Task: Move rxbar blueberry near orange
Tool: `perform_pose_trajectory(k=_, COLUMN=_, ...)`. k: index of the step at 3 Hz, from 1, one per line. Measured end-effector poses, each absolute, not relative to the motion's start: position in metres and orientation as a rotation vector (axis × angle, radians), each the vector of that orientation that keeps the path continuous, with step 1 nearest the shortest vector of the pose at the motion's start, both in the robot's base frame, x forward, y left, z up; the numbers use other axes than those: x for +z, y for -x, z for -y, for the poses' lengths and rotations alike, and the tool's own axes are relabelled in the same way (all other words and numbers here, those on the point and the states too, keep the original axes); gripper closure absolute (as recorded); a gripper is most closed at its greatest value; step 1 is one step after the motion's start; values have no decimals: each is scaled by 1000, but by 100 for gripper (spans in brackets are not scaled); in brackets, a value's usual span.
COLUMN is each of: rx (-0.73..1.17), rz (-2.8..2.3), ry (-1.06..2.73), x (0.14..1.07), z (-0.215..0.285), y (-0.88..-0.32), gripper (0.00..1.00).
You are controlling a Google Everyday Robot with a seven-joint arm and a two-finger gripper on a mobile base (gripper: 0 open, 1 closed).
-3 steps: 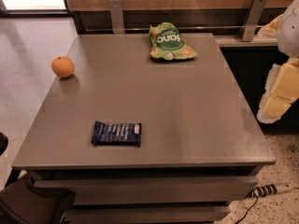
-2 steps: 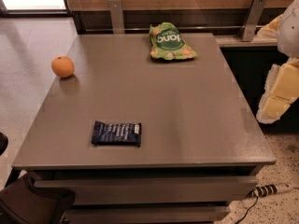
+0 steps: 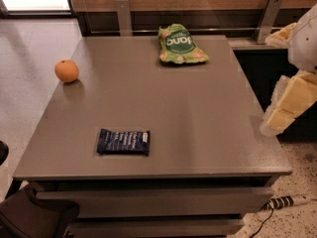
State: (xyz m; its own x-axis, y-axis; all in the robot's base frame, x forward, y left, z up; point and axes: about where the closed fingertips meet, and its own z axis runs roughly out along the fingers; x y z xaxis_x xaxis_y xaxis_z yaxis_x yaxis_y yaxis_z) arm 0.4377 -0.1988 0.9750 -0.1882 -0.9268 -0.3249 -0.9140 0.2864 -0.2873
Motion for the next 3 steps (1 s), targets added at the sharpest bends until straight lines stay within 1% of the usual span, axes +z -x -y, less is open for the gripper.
perform_pose_trajectory(k=1, rx=129, rz=-2021, ry=1585, x=923, z=189, y=-438, gripper=0)
perform_pose_trajectory(k=2, rx=276, rz=-1865, ry=1514, x=888, z=168, y=-451, gripper=0)
perform_pose_trajectory(k=3, rx=482, rz=-1721, ry=1427, x=880, z=128, y=-459, gripper=0)
